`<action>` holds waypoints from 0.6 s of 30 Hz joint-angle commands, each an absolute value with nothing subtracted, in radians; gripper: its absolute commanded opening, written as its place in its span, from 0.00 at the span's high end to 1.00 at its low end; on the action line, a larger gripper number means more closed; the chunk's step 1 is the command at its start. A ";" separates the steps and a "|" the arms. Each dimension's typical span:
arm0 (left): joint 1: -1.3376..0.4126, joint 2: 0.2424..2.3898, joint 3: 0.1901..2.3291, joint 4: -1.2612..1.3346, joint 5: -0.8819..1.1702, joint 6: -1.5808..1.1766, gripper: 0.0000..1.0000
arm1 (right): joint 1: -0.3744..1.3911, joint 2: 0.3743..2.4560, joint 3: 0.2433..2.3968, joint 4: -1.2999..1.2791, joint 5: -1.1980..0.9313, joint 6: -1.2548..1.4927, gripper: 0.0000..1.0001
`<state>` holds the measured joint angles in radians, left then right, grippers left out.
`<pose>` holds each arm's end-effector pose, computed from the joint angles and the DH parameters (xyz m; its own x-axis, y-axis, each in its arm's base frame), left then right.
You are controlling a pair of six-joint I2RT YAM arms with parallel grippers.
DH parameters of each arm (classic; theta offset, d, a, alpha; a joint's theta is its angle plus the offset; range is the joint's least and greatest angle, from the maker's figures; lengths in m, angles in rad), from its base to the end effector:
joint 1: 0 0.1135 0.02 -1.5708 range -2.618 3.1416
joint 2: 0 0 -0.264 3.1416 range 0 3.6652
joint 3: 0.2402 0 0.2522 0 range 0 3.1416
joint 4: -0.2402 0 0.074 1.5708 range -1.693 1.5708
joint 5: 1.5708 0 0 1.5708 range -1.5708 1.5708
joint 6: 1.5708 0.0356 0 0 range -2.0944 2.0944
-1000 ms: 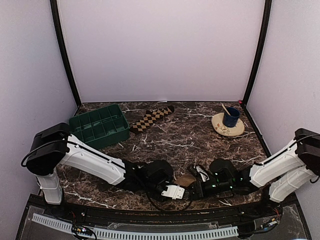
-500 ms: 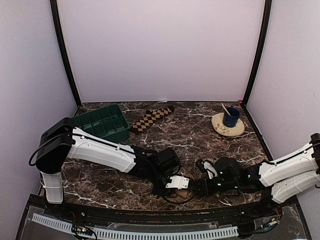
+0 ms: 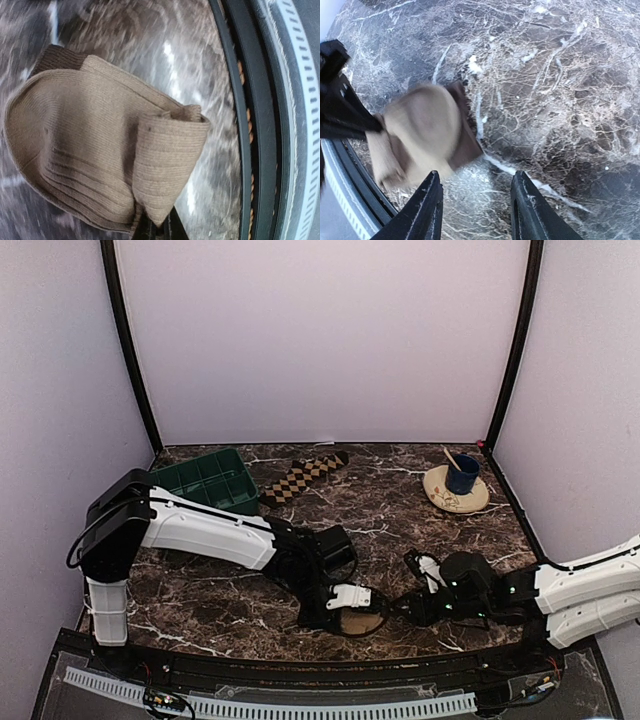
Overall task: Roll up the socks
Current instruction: Roll the sock at the center of the board.
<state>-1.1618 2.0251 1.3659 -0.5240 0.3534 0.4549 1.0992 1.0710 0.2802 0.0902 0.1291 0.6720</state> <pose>0.1505 -0.3782 0.1487 0.0703 0.8743 -0.4803 0.9818 -0.1459 -0.1218 0.0913 0.1689 0.1428 -0.7514 -0.1144 -0.6499 -0.4740 0.7787 0.4110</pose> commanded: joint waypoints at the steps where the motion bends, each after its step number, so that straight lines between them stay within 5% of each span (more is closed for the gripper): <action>1: -1.115 1.955 1.256 -0.668 0.216 0.367 1.00 | 1.098 1.071 0.279 0.086 0.158 0.620 0.58; 12: -1.020 1.922 1.190 -0.679 -0.117 0.193 1.00 | 1.126 1.134 0.323 0.122 0.160 0.551 0.57; 18: -1.023 2.020 1.334 -0.792 -0.021 0.172 1.00 | 1.182 1.212 0.392 0.103 0.191 0.488 0.57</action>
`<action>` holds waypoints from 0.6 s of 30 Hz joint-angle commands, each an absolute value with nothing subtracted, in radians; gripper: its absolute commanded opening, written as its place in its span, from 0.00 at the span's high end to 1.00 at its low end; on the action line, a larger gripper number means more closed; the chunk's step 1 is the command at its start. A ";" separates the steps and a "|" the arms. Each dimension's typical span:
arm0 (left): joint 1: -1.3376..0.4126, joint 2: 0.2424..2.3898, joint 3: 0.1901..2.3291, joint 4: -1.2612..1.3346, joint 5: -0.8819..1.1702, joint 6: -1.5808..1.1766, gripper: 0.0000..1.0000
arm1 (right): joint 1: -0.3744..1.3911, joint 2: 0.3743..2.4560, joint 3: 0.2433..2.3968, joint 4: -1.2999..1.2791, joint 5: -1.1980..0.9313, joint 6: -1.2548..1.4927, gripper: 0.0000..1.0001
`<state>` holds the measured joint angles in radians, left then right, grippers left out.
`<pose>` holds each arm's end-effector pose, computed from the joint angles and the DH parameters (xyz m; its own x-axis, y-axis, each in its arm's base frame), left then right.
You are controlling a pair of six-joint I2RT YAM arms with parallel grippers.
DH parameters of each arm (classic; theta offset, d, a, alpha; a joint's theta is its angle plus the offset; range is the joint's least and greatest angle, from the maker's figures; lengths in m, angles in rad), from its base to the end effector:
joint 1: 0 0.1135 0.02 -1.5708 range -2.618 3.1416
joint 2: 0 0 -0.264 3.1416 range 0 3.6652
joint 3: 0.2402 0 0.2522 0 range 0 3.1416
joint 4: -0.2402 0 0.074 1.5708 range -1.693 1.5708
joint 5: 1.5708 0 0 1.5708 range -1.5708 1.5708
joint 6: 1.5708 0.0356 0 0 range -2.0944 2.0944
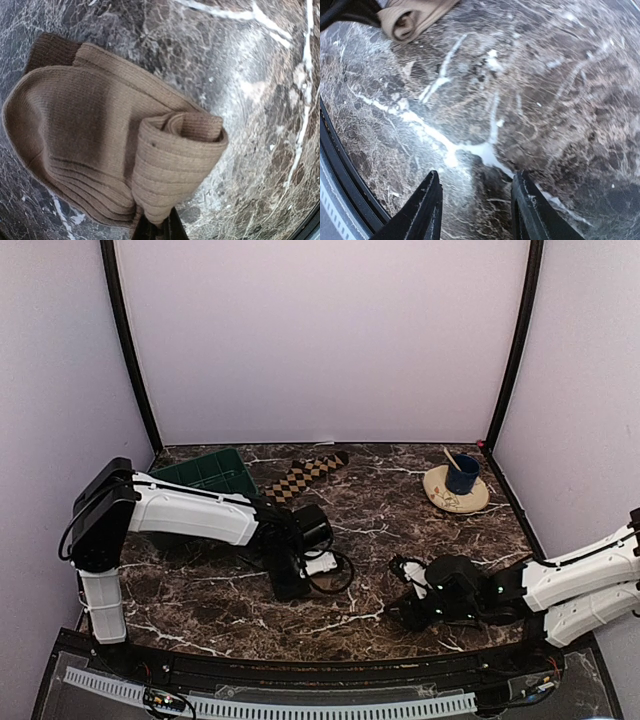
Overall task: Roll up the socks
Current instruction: Roll the sock at the center of the board.
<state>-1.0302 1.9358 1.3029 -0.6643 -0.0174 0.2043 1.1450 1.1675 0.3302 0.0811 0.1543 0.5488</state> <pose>0.1945 -0.3228 0.1581 -0.3118 0.9136 -0.2612 0.9376 0.3403 0.0712 0.0894 0.1839 0.1396 -0.6872 -0.2671 -0.6756 -0.5805 0.7611 0.2895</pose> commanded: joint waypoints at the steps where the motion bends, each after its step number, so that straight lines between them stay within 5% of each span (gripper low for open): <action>1: -1.023 2.021 1.346 -0.799 0.006 0.183 1.00 | 1.194 1.230 0.406 0.096 0.200 0.471 0.57; 18: -0.925 2.163 1.483 -0.914 0.656 0.381 1.00 | 1.335 1.468 0.681 -0.046 0.404 0.135 0.55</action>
